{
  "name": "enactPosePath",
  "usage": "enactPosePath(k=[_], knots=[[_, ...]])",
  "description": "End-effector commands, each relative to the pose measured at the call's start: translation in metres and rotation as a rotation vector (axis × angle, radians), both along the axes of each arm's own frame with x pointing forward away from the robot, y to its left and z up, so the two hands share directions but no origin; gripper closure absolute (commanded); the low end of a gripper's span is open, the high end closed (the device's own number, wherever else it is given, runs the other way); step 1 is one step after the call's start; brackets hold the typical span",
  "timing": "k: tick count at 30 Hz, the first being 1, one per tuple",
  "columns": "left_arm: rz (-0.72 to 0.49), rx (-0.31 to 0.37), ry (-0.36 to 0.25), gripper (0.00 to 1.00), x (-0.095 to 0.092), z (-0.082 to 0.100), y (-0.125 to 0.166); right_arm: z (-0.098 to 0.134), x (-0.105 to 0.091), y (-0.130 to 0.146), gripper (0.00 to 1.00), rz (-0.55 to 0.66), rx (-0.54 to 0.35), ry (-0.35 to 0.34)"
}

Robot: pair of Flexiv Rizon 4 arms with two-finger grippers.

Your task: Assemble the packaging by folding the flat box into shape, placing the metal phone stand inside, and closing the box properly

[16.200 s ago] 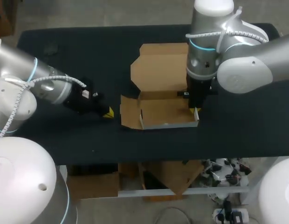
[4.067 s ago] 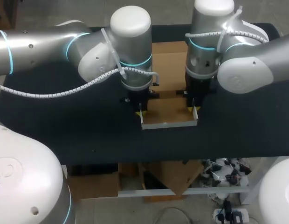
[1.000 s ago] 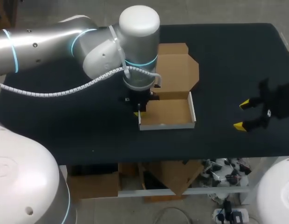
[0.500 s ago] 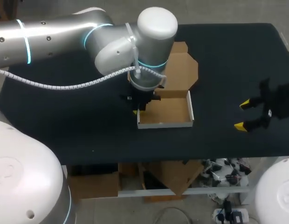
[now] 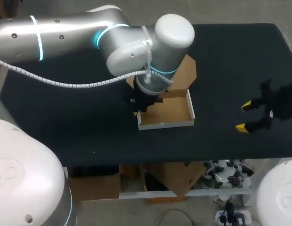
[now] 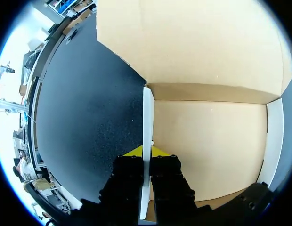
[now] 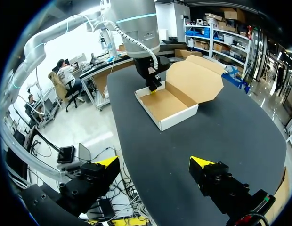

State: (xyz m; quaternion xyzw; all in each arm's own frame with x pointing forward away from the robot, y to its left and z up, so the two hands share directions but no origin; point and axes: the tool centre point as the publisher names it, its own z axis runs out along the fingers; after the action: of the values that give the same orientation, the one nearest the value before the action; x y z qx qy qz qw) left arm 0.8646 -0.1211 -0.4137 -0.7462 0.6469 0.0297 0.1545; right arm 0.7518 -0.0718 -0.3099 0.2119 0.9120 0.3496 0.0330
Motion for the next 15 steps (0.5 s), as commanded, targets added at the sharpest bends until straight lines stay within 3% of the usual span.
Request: enactPosePath(k=[1, 4, 14, 15], knots=[[0.015, 0.064, 0.001, 1.0, 0.0017, -0.0068, -0.0011, -0.0007, -0.0003, 0.0002, 0.0, -0.001, 0.0, 0.0], [0.018, 0.049, -0.002, 1.0, 0.0017, -0.0067, 0.0003, -0.001, -0.0004, 0.0004, 0.0, -0.003, 0.0, 0.003], [0.0, -0.122, 0.031, 1.0, -0.0014, -0.0022, 0.0047, -0.0018, -0.0008, 0.0004, 0.0, -0.007, 0.0, 0.008], [0.0, -0.132, 0.029, 0.96, -0.0016, -0.0018, 0.0049, -0.0018, -0.0008, 0.0004, 0.0, -0.007, 0.001, 0.008]])
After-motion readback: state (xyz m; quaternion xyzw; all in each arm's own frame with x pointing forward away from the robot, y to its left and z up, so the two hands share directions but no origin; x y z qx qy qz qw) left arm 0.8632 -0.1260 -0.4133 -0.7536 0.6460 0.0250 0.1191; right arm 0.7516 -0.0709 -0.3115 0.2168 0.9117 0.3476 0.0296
